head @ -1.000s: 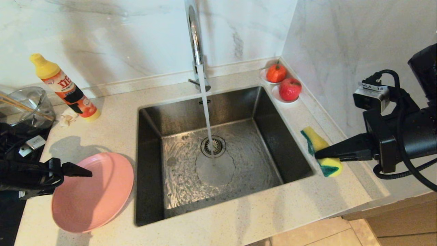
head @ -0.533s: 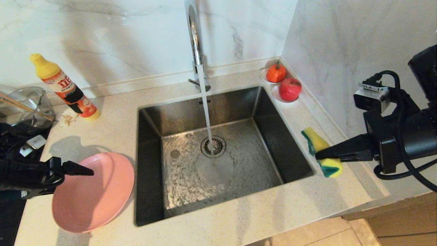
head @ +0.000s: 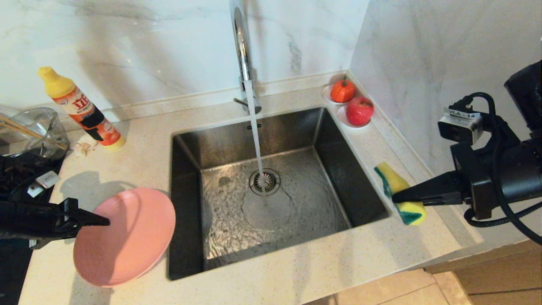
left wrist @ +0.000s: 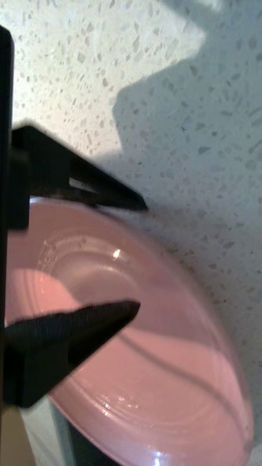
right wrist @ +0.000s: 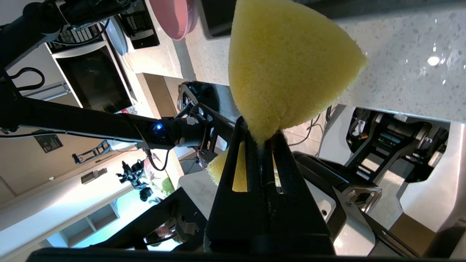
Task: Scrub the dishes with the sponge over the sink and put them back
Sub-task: Wash the plate
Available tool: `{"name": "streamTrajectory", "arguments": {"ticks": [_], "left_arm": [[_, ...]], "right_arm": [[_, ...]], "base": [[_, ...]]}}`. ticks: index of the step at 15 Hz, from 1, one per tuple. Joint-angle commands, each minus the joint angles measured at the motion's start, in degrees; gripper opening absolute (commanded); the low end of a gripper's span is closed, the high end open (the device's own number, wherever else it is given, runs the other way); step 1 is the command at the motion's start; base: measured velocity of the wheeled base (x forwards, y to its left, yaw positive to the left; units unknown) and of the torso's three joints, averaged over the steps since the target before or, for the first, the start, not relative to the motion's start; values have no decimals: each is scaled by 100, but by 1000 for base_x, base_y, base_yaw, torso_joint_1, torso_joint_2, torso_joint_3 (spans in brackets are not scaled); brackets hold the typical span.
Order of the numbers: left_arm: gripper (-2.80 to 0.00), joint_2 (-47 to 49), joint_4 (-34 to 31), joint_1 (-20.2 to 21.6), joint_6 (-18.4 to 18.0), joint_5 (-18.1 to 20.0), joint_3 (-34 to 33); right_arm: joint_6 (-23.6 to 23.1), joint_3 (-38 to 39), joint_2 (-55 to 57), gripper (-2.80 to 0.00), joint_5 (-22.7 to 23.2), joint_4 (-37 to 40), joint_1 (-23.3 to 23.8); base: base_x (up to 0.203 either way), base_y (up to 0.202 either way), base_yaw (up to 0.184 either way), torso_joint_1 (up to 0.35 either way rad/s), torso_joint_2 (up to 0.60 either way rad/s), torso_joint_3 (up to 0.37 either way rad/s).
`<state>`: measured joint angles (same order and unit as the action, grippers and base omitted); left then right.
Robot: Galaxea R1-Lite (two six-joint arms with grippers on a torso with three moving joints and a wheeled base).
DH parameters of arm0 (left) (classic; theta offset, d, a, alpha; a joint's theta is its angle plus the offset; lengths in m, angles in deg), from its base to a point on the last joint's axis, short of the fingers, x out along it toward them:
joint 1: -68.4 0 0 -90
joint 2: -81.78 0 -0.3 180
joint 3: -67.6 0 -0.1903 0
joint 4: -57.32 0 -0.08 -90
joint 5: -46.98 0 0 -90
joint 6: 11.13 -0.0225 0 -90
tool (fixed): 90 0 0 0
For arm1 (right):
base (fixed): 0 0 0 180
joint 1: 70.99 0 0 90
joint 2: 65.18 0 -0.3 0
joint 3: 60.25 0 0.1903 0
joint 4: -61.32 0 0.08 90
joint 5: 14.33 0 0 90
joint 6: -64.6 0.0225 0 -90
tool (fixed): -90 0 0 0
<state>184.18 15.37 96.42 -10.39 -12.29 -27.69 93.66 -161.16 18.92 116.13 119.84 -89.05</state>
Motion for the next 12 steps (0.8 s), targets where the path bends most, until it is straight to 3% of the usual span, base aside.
{"name": "streamTrajectory", "arguments": {"ticks": [1, 10, 12], "left_arm": [[-280, 78, 157, 9, 2, -70, -82], [-280, -343, 152, 44, 101, -42, 117], [-280, -822, 157, 20, 389, -10, 205]], "right_arm": [[12, 79, -41, -280, 23, 19, 20], [12, 82, -34, -280, 23, 19, 100], [12, 90, -50, -280, 32, 19, 100]], "base": [[0, 0, 0, 0, 0, 0], [0, 0, 0, 0, 0, 0], [0, 0, 0, 0, 0, 0]]}}
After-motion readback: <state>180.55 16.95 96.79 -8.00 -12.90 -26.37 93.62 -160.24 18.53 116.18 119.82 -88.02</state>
